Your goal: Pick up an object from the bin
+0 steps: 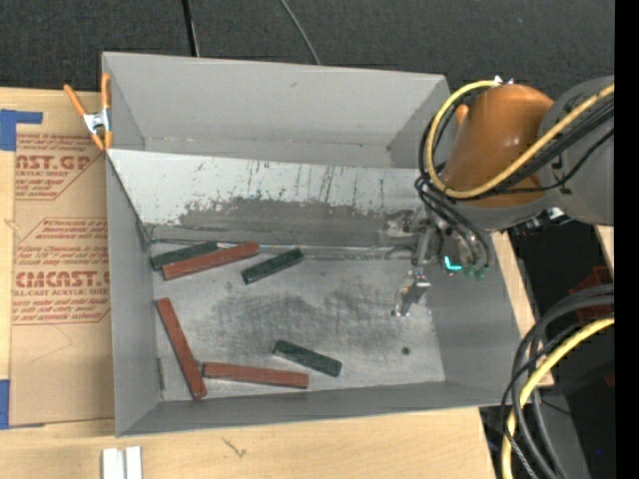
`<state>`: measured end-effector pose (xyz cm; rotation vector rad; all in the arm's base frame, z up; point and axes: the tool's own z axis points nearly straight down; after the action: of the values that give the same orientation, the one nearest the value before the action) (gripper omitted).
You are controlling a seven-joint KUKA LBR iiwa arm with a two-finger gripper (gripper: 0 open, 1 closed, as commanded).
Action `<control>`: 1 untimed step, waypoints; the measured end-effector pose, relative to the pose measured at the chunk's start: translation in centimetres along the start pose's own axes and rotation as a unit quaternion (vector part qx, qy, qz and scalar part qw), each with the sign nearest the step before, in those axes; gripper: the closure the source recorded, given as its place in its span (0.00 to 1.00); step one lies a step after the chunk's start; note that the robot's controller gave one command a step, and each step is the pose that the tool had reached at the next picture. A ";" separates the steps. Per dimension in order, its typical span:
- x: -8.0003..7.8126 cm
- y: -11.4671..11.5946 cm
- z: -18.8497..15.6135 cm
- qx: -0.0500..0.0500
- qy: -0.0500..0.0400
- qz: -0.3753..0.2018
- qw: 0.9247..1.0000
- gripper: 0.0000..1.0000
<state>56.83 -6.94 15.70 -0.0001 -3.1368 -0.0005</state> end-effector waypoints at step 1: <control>-0.2 0.0 -0.3 0.000 -0.003 0.000 1.000 0.00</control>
Offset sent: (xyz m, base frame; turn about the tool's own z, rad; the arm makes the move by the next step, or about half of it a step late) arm -0.0830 0.0418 -0.0717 -0.0436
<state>57.01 -6.93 16.02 0.0012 -3.1436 0.0008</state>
